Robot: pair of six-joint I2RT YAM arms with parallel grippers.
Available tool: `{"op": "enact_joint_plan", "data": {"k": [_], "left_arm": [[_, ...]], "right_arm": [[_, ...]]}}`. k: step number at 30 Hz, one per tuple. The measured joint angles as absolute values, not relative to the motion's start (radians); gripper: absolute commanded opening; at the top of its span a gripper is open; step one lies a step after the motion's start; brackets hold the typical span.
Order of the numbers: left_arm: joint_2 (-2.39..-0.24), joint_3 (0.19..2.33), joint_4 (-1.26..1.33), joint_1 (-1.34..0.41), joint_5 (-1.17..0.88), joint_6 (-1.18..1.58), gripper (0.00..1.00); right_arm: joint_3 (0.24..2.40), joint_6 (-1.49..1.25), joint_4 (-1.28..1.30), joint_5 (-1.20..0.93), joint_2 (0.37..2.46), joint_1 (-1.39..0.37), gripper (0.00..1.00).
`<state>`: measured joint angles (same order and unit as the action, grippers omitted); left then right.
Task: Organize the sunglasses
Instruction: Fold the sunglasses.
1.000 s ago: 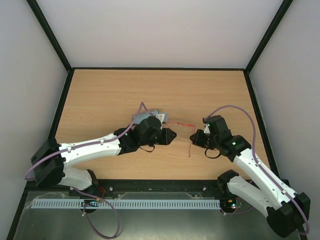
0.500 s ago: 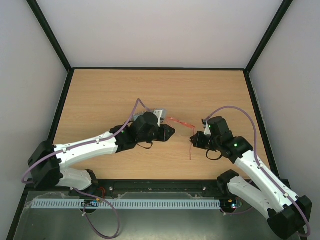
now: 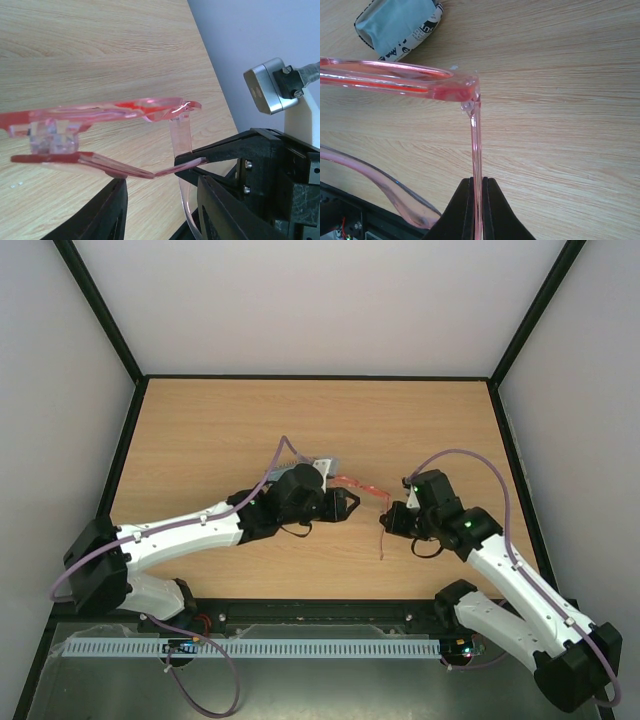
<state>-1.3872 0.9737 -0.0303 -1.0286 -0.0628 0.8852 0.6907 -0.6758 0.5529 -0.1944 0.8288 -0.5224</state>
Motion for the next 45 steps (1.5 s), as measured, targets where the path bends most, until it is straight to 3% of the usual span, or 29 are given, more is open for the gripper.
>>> {"op": "enact_joint_plan", "data": {"k": [5,9,12,14,18,30,36,45], "left_arm": [[-1.365,0.974,-0.032,-1.052,-0.049,0.894,0.43],[-1.294,0.973,-0.033,-1.079,-0.037,0.910,0.36],[-1.234,0.968,-0.033,-1.102,-0.019,0.920,0.25],[-1.210,0.957,-0.031,-1.114,-0.009,0.925,0.12],[-1.188,0.918,-0.033,-1.126,0.004,0.940,0.03],[-1.328,0.897,0.001,-1.208,-0.001,0.970,0.02],[-1.489,0.971,-0.033,-1.204,0.002,0.950,0.02],[-1.555,1.039,-0.039,-1.135,0.000,0.923,0.02]], "right_arm": [[0.714,-0.678,0.558,-0.182,0.854,-0.524,0.01],[0.728,-0.677,0.559,-0.181,0.877,-0.528,0.01],[0.732,-0.677,0.560,-0.181,0.898,-0.531,0.01],[0.734,-0.677,0.560,-0.181,0.909,-0.531,0.01],[0.744,-0.675,0.560,-0.181,0.925,-0.531,0.01],[0.745,-0.673,0.559,-0.186,0.945,-0.531,0.01],[0.745,-0.672,0.561,-0.187,0.944,-0.531,0.01],[0.745,-0.662,0.564,-0.196,0.924,-0.531,0.01]]}}
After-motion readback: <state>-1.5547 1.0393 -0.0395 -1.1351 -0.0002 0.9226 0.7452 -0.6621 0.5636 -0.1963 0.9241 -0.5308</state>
